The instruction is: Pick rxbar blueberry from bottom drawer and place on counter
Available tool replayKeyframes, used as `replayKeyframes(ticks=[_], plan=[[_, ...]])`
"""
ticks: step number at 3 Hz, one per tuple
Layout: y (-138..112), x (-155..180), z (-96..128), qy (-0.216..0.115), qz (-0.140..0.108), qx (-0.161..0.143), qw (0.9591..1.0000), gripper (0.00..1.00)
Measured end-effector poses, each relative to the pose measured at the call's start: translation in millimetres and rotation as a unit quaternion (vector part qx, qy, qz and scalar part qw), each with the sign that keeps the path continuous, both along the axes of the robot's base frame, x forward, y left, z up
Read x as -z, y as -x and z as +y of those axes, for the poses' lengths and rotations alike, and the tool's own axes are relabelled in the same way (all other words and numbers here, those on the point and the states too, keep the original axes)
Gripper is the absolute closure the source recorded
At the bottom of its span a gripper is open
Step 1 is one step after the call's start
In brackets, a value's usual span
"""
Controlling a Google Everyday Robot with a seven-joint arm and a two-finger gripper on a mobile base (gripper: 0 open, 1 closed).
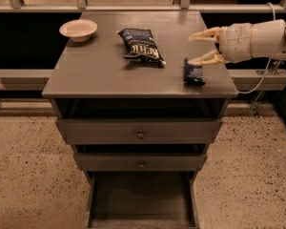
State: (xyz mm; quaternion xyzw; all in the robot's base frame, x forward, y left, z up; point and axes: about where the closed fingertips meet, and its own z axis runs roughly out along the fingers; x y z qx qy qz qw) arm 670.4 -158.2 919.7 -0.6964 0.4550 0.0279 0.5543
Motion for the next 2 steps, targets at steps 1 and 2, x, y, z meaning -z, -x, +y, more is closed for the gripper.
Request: replayKeyframes(ticks=[1,2], plan=[[-0.3,1.0,2.6,0.0,0.001,-0.002,1.0,0.0],[-0.3,1.0,2.6,0.0,0.001,-0.002,1.0,0.0]])
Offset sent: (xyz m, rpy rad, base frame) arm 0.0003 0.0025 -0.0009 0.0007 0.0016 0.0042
